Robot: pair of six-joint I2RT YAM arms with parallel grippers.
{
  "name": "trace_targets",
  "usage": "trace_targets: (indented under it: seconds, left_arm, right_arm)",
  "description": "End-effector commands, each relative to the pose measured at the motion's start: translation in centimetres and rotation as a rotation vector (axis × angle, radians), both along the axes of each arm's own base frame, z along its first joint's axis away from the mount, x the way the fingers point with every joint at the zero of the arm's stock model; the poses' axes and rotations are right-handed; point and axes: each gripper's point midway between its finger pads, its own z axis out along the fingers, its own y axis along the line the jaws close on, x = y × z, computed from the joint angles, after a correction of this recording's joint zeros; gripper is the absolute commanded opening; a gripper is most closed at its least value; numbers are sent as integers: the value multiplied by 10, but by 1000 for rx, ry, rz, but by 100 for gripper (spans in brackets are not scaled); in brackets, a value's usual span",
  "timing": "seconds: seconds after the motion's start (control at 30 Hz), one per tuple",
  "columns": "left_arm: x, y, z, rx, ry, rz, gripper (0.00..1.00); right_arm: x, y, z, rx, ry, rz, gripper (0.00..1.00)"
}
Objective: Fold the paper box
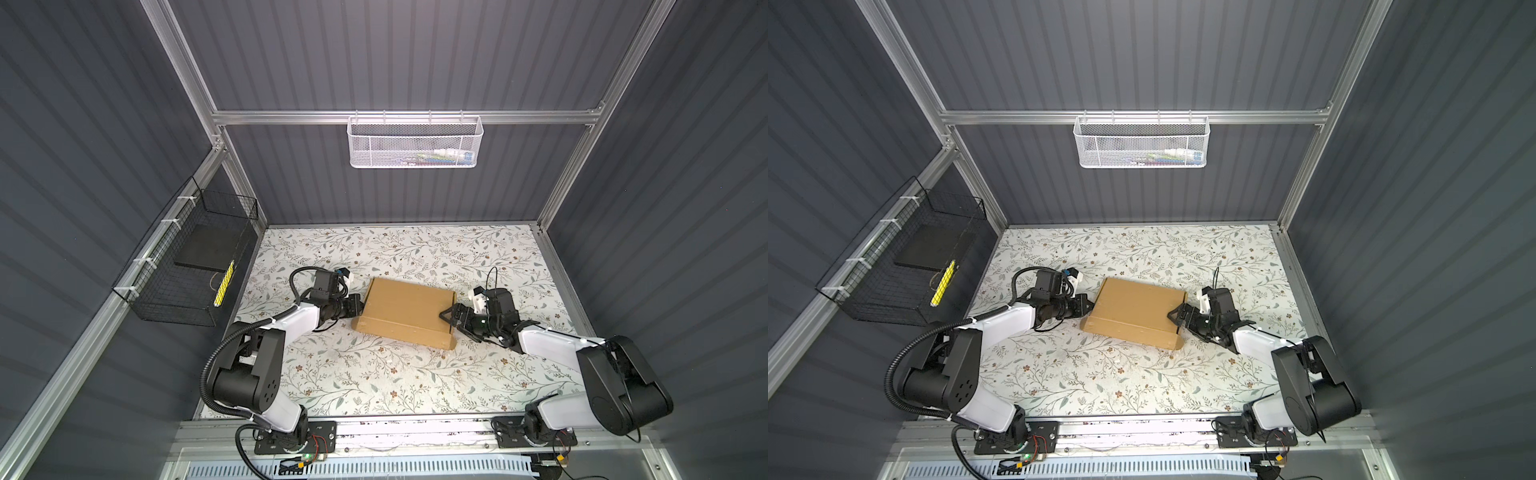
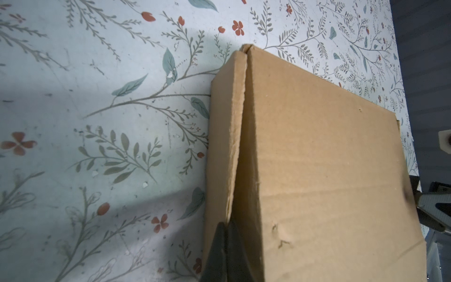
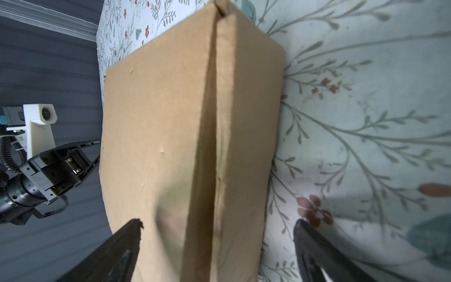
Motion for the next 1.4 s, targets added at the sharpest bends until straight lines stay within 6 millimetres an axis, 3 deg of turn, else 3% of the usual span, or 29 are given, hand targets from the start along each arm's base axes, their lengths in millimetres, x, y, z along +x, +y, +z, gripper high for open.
trace_targets:
  seconds: [0.0,0.53,1.1,1.37]
  left_arm:
    - [-2,0,7,-30,-10,2,0]
    - [-3,1,2,-23,0,0,0]
    - [-2,-3,-6,-28,13,-22,0]
    - [-1,-6,-7,-44,10,-34,0]
  right_arm:
    - [3,4,1,42,-19,-3,97]
    - [22,24,18,170,-81,35,92]
    - [21,29,54,168,-126,47,86]
    - [19,27,60,133,-110,33,76]
